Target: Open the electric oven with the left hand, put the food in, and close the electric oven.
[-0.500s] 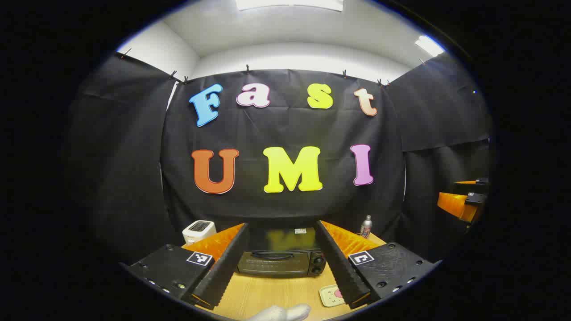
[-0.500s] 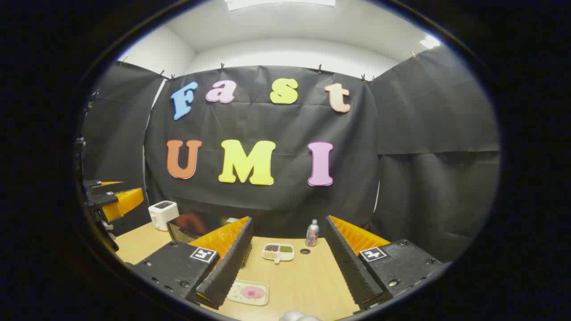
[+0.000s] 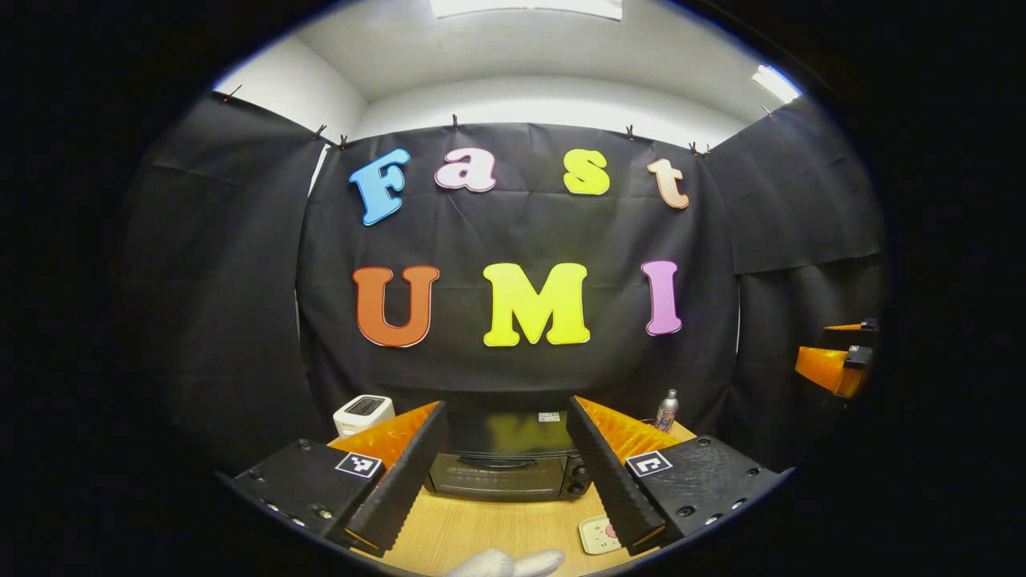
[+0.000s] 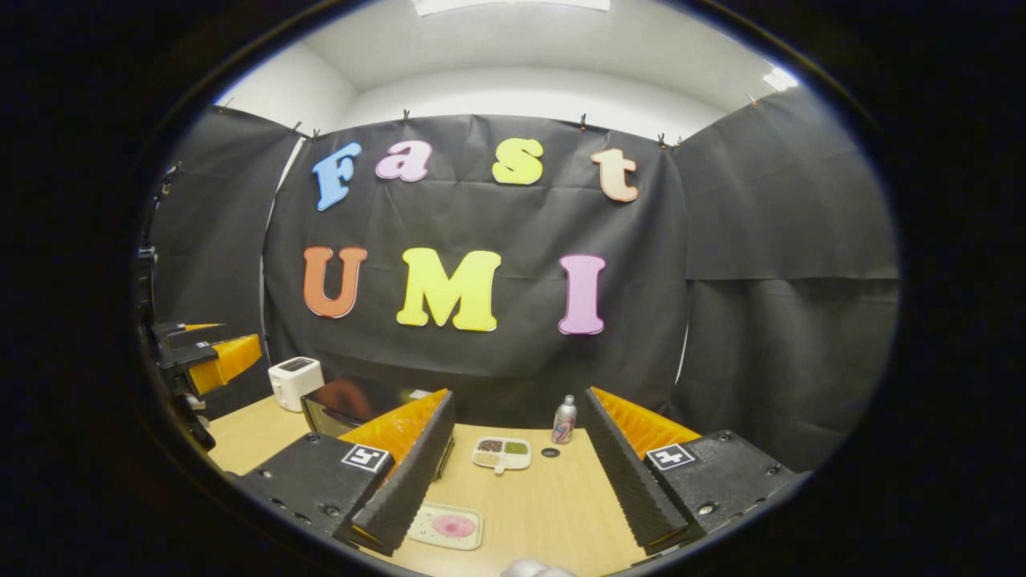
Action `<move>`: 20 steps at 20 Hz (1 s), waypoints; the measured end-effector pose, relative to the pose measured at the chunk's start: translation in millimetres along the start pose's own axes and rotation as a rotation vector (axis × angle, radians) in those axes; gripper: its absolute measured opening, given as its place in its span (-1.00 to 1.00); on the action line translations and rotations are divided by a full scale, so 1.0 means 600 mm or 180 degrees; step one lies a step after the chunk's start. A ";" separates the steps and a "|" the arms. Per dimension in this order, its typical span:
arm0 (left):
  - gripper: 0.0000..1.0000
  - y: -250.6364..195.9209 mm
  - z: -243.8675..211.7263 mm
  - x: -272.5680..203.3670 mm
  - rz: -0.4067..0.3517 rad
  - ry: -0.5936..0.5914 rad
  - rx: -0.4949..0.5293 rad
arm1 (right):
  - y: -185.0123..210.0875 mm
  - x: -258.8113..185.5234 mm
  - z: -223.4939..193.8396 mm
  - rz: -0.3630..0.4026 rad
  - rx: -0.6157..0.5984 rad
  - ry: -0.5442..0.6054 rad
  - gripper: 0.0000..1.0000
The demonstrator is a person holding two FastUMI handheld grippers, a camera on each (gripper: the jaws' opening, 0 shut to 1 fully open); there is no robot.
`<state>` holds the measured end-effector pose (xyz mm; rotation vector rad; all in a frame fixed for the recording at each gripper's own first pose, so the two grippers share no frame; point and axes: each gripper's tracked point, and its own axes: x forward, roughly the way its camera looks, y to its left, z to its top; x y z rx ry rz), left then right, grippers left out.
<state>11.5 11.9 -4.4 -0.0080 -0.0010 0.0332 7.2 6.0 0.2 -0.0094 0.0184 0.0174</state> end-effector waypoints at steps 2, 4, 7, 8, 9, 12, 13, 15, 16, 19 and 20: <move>0.89 0.002 -0.008 0.008 0.0002 0.0002 0.0019 | 0.001 0.002 -0.001 0.0001 0.0002 0.0016 0.96; 0.89 -0.003 -0.017 0.022 -0.0025 0.0030 0.0007 | 0.000 0.003 -0.002 -0.0007 0.0018 0.0029 1.00; 0.89 -0.008 -0.028 0.052 -0.0064 0.0028 -0.0010 | -0.003 0.001 0.000 -0.0031 0.0009 0.0048 0.96; 0.89 -0.009 -0.031 0.068 -0.0073 0.0018 -0.0005 | -0.007 -0.001 0.002 -0.0051 0.0000 0.0050 0.96; 0.89 -0.010 -0.038 0.084 -0.0076 0.0026 0.0003 | -0.012 -0.002 0.004 -0.0077 -0.0008 0.0056 0.96; 0.89 -0.013 -0.067 0.131 -0.0109 0.0069 0.0025 | -0.027 -0.007 0.001 -0.0167 -0.0010 0.0098 0.96; 0.89 -0.014 -0.077 0.147 -0.0114 0.0080 0.0026 | -0.032 -0.008 0.000 -0.0196 -0.0006 0.0121 0.96; 0.89 -0.012 -0.109 0.185 -0.0094 0.0174 0.0039 | -0.045 -0.014 -0.006 -0.0269 -0.0007 0.0175 0.96; 0.89 -0.012 -0.129 0.203 -0.0096 0.0222 0.0031 | -0.050 -0.014 -0.009 -0.0307 -0.0012 0.0205 0.96; 1.00 -0.003 -0.188 0.252 -0.0078 0.0356 0.0034 | -0.062 -0.015 -0.018 -0.0400 -0.0016 0.0286 0.96; 0.91 0.003 -0.210 0.270 -0.0037 0.0421 0.0065 | -0.063 -0.016 -0.022 -0.0413 -0.0016 0.0316 0.96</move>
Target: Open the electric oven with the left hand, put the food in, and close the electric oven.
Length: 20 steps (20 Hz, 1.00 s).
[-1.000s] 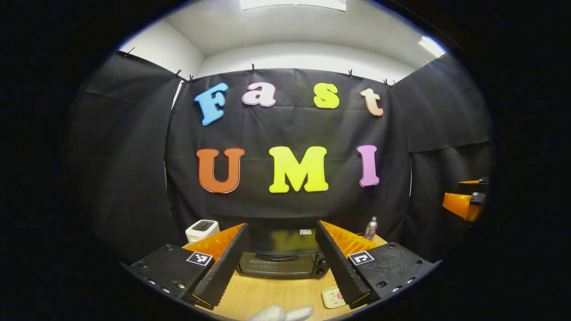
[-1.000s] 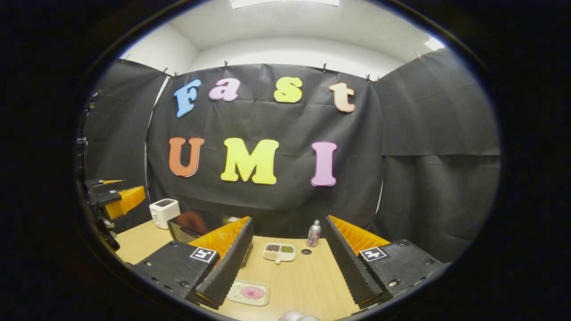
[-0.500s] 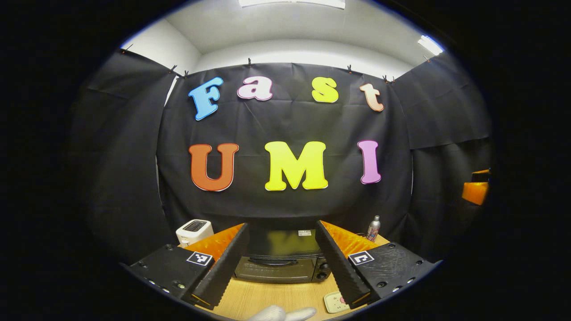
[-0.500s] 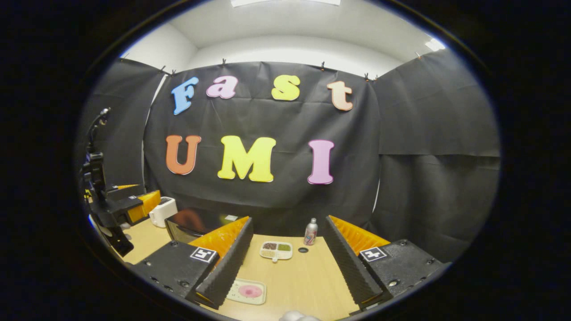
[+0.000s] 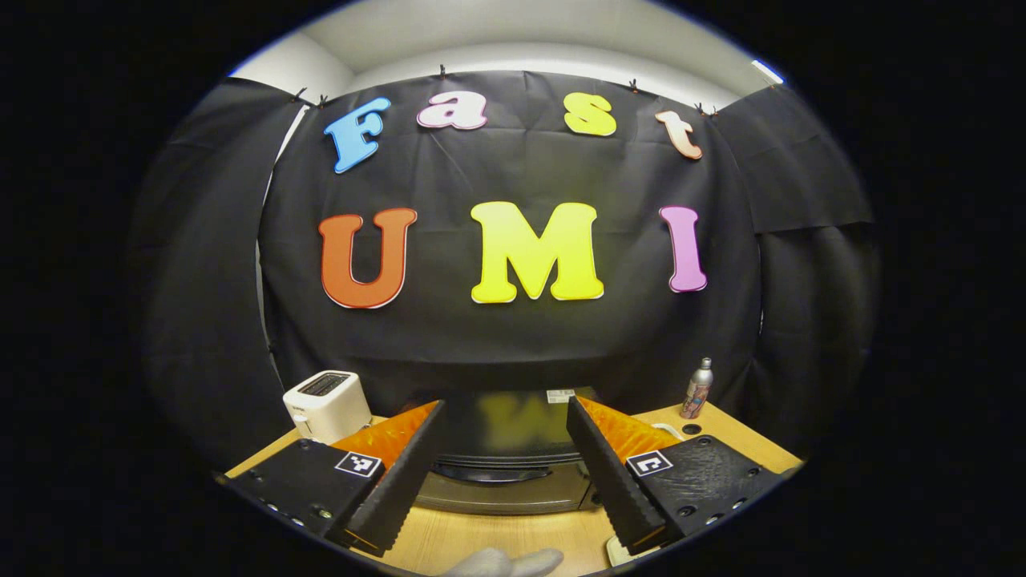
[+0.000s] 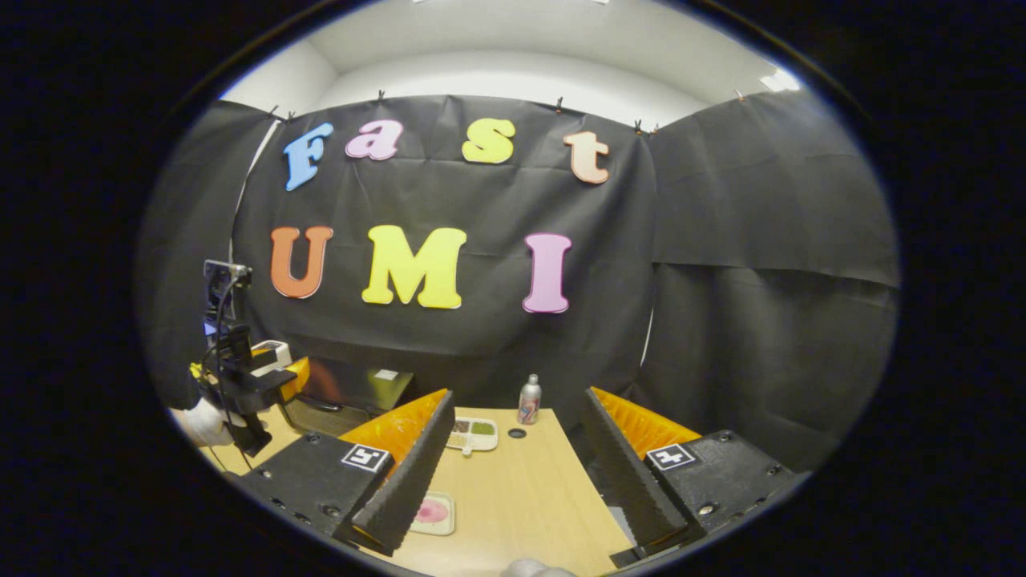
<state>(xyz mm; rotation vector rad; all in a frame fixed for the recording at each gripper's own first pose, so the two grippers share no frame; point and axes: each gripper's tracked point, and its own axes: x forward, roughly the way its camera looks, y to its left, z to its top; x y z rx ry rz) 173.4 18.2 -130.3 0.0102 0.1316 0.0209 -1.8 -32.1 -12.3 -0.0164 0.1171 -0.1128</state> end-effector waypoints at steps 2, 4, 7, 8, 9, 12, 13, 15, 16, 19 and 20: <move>0.91 0.006 -0.038 0.033 0.0042 0.0119 0.0059 | -0.003 0.003 -0.005 -0.0031 -0.0020 0.0048 0.96; 0.92 0.006 -0.073 0.057 0.0028 0.0258 0.0063 | -0.003 0.006 -0.012 -0.0049 -0.0039 0.0094 0.96; 0.93 0.007 -0.114 0.083 -0.0011 0.0404 0.0036 | 0.000 0.013 -0.019 -0.0059 -0.0034 0.0152 0.96; 0.93 0.005 -0.128 0.088 -0.0027 0.0461 0.0017 | 0.001 0.015 -0.023 -0.0059 -0.0024 0.0172 0.96; 0.93 0.002 -0.146 0.093 -0.0060 0.0555 -0.0023 | 0.001 0.016 -0.024 -0.0064 -0.0008 0.0182 0.97; 0.96 0.003 -0.162 0.101 -0.0081 0.0604 0.0048 | 0.004 0.022 -0.038 -0.0079 0.0025 0.0247 0.96; 0.94 0.002 -0.168 0.101 -0.0122 0.0634 0.0052 | 0.008 0.024 -0.042 -0.0068 0.0041 0.0272 0.97; 0.94 0.000 -0.170 0.097 -0.0209 0.0642 0.0016 | 0.013 0.026 -0.046 -0.0038 0.0076 0.0285 0.96; 0.94 -0.001 -0.168 0.096 -0.0231 0.0650 0.0061 | 0.017 0.027 -0.049 -0.0020 0.0084 0.0292 0.96; 0.94 0.005 -0.169 0.082 -0.0232 0.0638 0.0093 | 0.026 0.031 -0.050 0.0036 0.0087 0.0295 0.96; 0.94 0.004 -0.171 0.079 -0.0226 0.0647 0.0080 | 0.029 0.032 -0.051 0.0058 0.0089 0.0296 0.96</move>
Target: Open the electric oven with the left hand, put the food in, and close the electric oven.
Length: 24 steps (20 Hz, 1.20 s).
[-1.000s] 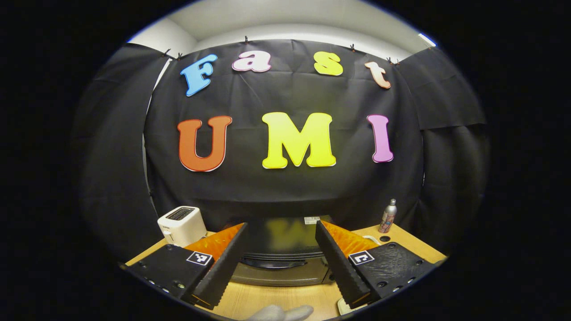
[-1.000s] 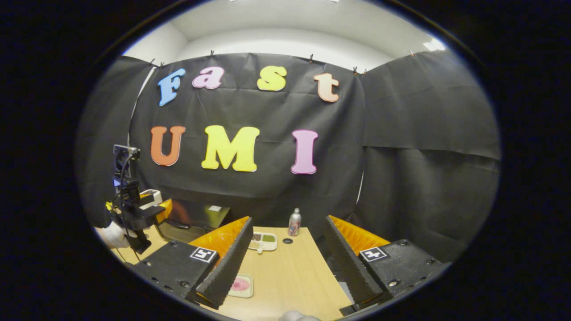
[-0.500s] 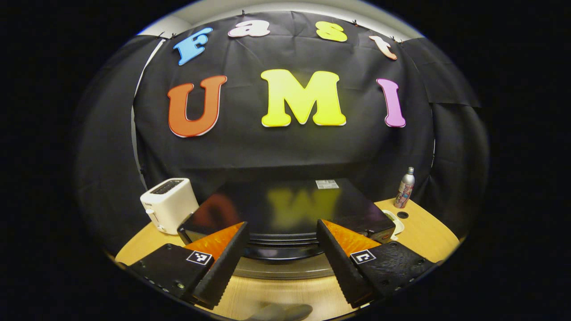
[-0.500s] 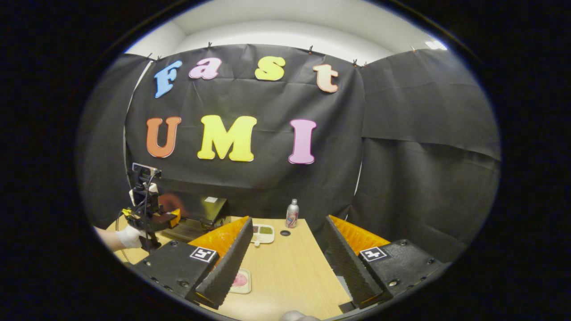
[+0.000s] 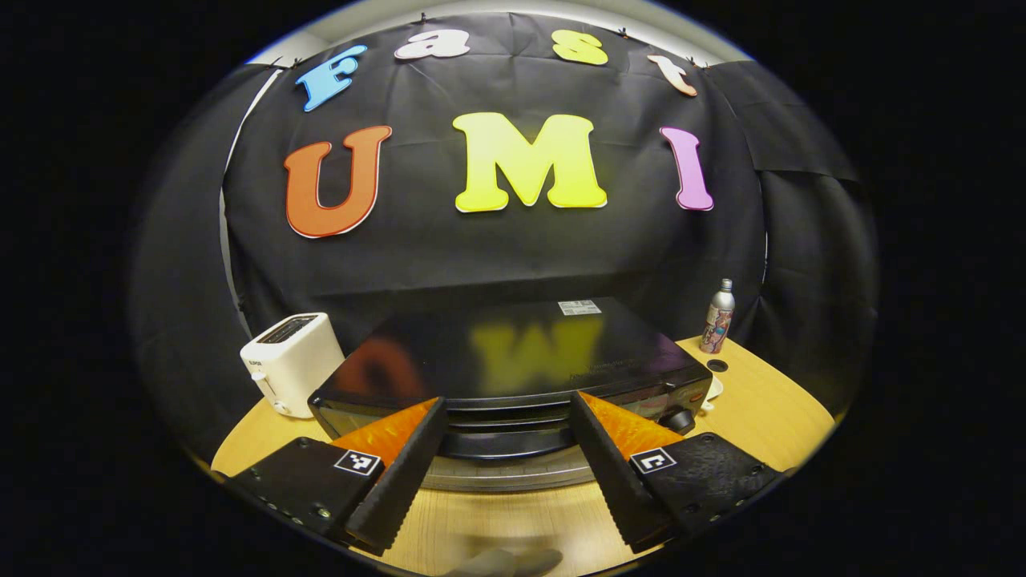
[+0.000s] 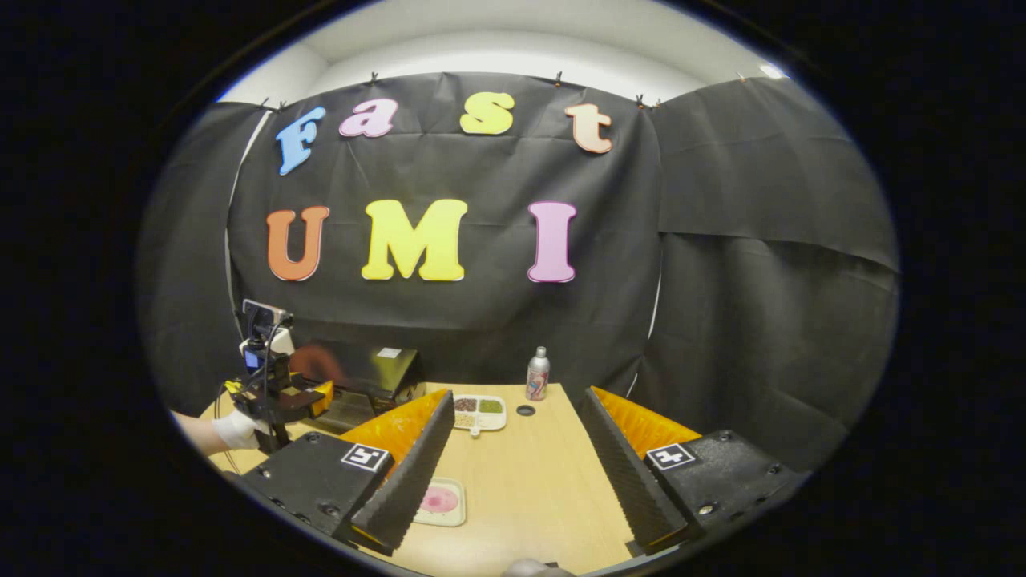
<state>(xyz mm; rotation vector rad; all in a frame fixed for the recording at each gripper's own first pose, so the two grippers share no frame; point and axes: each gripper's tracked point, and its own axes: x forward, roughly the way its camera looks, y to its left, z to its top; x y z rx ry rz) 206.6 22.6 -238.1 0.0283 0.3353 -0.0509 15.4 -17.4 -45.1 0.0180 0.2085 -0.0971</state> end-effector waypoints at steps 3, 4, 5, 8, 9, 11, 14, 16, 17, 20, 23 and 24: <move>0.94 -0.002 -0.007 -0.020 0.0007 -0.0001 0.0010 | 0.009 0.002 -0.002 0.0065 -0.0001 0.0001 0.96; 0.94 -0.003 -0.011 -0.027 0.0007 0.0010 0.0003 | 0.011 0.002 -0.005 0.0080 -0.0003 0.0008 0.96; 0.94 -0.003 -0.014 -0.033 0.0008 0.0019 -0.0007 | 0.012 0.003 -0.007 0.0100 -0.0002 0.0013 0.96; 0.94 -0.007 -0.026 -0.051 0.0010 0.0041 -0.0014 | 0.016 0.003 -0.022 0.0154 0.0007 0.0081 0.96; 0.94 -0.007 -0.032 -0.059 0.0008 0.0062 -0.0017 | 0.016 0.001 -0.022 0.0171 0.0022 0.0081 0.96; 0.94 -0.008 -0.046 -0.074 0.0010 0.0112 -0.0042 | 0.012 0.000 -0.024 0.0177 0.0032 0.0079 0.97; 0.94 -0.010 -0.067 -0.098 0.0012 0.0190 -0.0068 | 0.011 -0.004 -0.033 0.0189 0.0050 0.0093 0.97; 0.94 -0.012 -0.085 -0.112 0.0008 0.0236 -0.0087 | 0.011 -0.008 -0.036 0.0206 0.0065 0.0098 0.97; 0.94 -0.013 -0.091 -0.117 0.0009 0.0228 -0.0089 | 0.010 -0.010 -0.038 0.0209 0.0072 0.0105 0.97; 0.94 -0.015 -0.108 -0.131 0.0021 0.0211 -0.0118 | 0.009 -0.014 -0.049 0.0218 0.0101 0.0144 0.96; 0.94 -0.020 -0.121 -0.141 0.0062 0.0166 -0.0038 | 0.009 -0.017 -0.058 0.0210 0.0103 0.0195 0.97; 0.92 -0.018 -0.125 -0.143 0.0088 0.0149 -0.0024 | 0.010 -0.019 -0.062 0.0213 0.0098 0.0209 0.97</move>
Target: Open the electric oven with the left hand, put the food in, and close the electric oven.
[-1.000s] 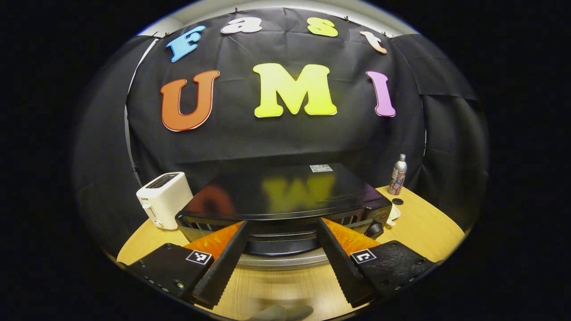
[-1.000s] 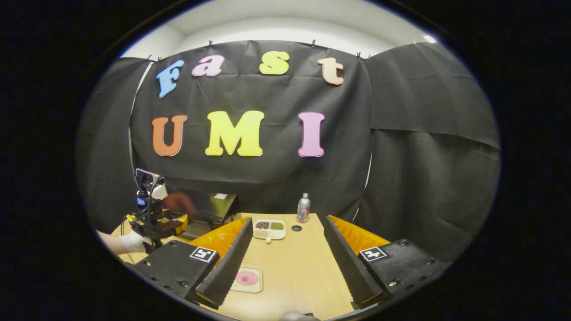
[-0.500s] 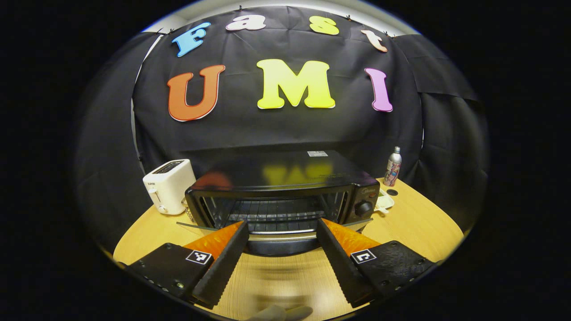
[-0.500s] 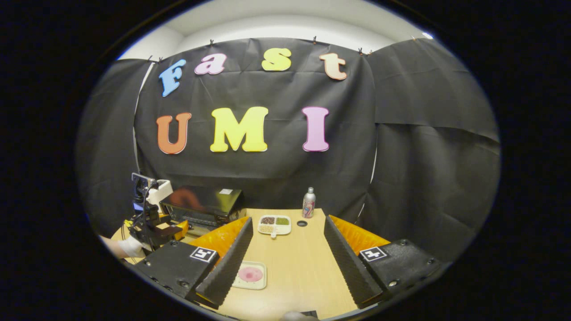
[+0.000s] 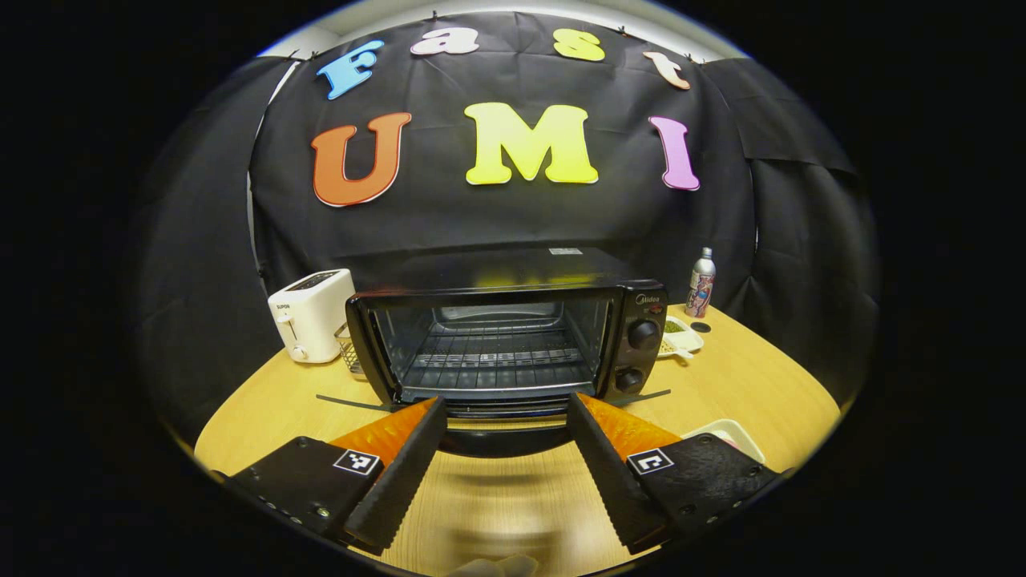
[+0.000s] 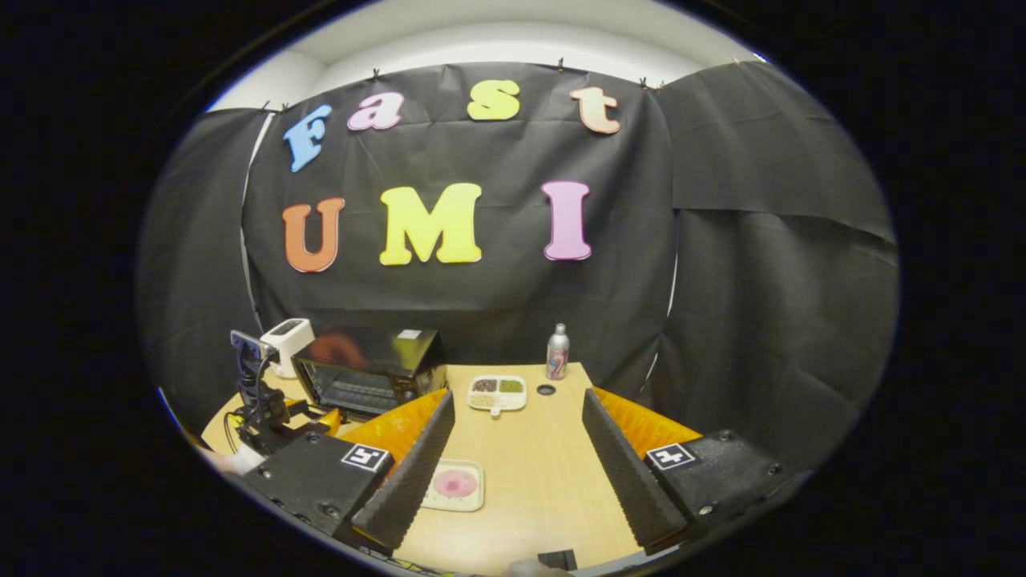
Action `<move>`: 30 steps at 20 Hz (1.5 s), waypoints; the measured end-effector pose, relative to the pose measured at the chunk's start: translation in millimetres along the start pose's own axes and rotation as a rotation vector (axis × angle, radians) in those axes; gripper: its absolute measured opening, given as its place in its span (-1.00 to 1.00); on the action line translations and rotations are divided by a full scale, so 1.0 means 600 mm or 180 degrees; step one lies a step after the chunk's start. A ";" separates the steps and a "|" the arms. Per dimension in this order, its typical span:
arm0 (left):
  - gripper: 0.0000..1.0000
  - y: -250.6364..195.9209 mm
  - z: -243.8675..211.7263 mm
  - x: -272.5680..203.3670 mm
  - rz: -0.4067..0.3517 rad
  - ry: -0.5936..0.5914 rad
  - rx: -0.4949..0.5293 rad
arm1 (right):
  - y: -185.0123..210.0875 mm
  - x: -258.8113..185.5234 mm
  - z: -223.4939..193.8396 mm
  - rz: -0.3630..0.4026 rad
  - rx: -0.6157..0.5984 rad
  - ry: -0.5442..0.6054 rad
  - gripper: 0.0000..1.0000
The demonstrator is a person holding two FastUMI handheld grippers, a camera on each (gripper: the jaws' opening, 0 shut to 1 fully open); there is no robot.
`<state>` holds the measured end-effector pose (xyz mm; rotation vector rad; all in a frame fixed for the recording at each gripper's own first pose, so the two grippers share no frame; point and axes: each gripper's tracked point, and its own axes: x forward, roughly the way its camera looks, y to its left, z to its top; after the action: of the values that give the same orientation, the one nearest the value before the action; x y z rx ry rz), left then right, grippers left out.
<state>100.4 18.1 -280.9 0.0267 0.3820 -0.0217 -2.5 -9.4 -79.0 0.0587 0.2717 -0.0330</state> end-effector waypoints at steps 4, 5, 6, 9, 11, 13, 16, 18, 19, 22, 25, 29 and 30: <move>0.92 -0.002 -0.027 -0.010 0.0000 0.0077 -0.0061 | 0.006 -0.004 -0.010 0.0015 -0.0014 0.0051 0.96; 0.93 -0.004 -0.036 -0.013 -0.0015 0.0115 -0.0063 | 0.008 -0.005 -0.012 0.0017 -0.0023 0.0063 0.97; 0.93 -0.005 -0.043 -0.016 -0.0030 0.0139 -0.0065 | 0.009 -0.004 -0.016 0.0019 -0.0029 0.0069 0.96; 0.92 -0.007 -0.065 -0.020 -0.0063 0.0226 -0.0079 | 0.012 -0.008 -0.025 0.0025 -0.0036 0.0106 0.96; 0.93 -0.006 -0.081 -0.026 -0.0063 0.0299 -0.0095 | 0.013 -0.011 -0.030 0.0027 -0.0035 0.0123 1.00; 0.93 -0.008 -0.095 -0.027 -0.0058 0.0351 -0.0109 | 0.013 -0.012 -0.036 0.0025 -0.0043 0.0149 1.00; 0.90 -0.017 -0.125 -0.029 -0.0080 0.0478 -0.0092 | 0.011 -0.015 -0.044 0.0012 -0.0064 0.0177 0.96; 0.89 -0.015 -0.155 -0.031 -0.0082 0.0606 -0.0143 | 0.009 -0.017 -0.050 0.0001 -0.0071 0.0198 0.96; 0.89 -0.015 -0.168 -0.030 -0.0082 0.0670 -0.0194 | 0.009 -0.019 -0.053 0.0001 -0.0076 0.0212 1.00; 0.90 -0.024 -0.218 -0.020 -0.0089 0.0931 -0.0243 | 0.006 -0.020 -0.063 -0.0015 -0.0102 0.0249 0.96; 0.70 -0.021 -0.210 -0.016 -0.0094 0.0858 -0.0209 | 0.001 -0.017 -0.075 -0.0028 -0.0148 0.0301 0.97; 0.95 -0.015 -0.200 -0.020 -0.0073 0.0800 -0.0220 | -0.006 -0.005 -0.087 -0.0050 -0.0125 0.0332 0.97; 0.96 -0.015 -0.194 -0.024 -0.0085 0.0775 -0.0237 | -0.008 0.002 -0.095 -0.0051 -0.0136 0.0347 0.97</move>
<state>43.3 13.2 -383.6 -0.0498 0.6263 -0.0307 -16.9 -10.3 -134.5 0.0158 0.3819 -0.0400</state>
